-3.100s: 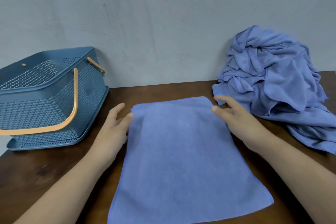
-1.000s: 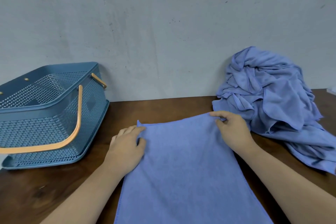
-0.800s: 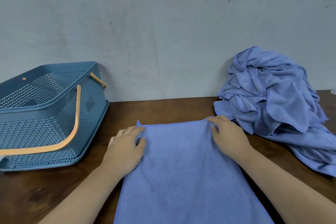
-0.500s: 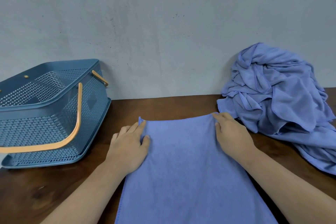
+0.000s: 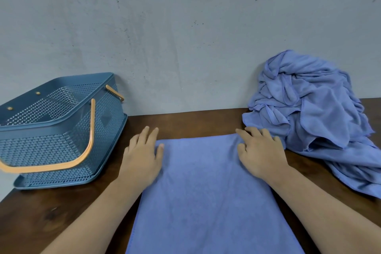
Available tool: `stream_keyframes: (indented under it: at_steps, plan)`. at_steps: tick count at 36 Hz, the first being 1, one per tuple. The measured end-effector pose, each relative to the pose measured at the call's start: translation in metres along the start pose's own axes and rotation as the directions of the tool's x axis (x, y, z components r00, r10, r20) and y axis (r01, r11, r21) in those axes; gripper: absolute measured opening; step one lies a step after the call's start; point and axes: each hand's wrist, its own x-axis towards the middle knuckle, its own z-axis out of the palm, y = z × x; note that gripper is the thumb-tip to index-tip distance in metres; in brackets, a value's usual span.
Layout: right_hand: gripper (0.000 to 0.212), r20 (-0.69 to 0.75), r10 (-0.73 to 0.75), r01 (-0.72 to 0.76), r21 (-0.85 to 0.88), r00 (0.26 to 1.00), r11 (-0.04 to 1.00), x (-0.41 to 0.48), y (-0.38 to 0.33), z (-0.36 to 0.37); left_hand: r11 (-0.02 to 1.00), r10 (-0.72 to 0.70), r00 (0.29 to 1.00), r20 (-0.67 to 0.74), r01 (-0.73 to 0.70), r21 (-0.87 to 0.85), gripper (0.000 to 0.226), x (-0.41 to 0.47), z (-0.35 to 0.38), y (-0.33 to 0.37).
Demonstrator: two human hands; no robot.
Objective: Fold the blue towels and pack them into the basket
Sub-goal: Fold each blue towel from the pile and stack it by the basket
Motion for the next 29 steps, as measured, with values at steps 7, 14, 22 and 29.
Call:
stream_keyframes:
  at_steps: [7, 14, 22, 29]
  plan:
    - [0.065, 0.152, -0.474, 0.388, 0.39, 0.867, 0.835, -0.015, -0.023, -0.014, 0.937, 0.35, 0.902, 0.253, -0.343, -0.072, 0.073, -0.033, 0.004, 0.041]
    - [0.093, 0.268, -0.41, 0.348, 0.249, 0.872, 0.904, -0.014, -0.014, -0.01, 0.975, 0.209, 0.866, 0.455, -0.223, -0.024, 0.077, -0.018, 0.001, 0.037]
    - [0.095, 0.426, -0.295, 0.227, 0.204, 0.855, 0.952, -0.009, -0.013, -0.01, 0.916, 0.373, 0.824, 0.426, -0.4, -0.028, 0.066, 0.009, 0.003, 0.07]
    - [0.098, 0.448, -0.256, 0.168, 0.225, 0.856, 0.96, -0.009, -0.013, -0.007, 0.963, 0.256, 0.871, 0.42, -0.267, -0.032, 0.06, 0.047, 0.02, 0.063]
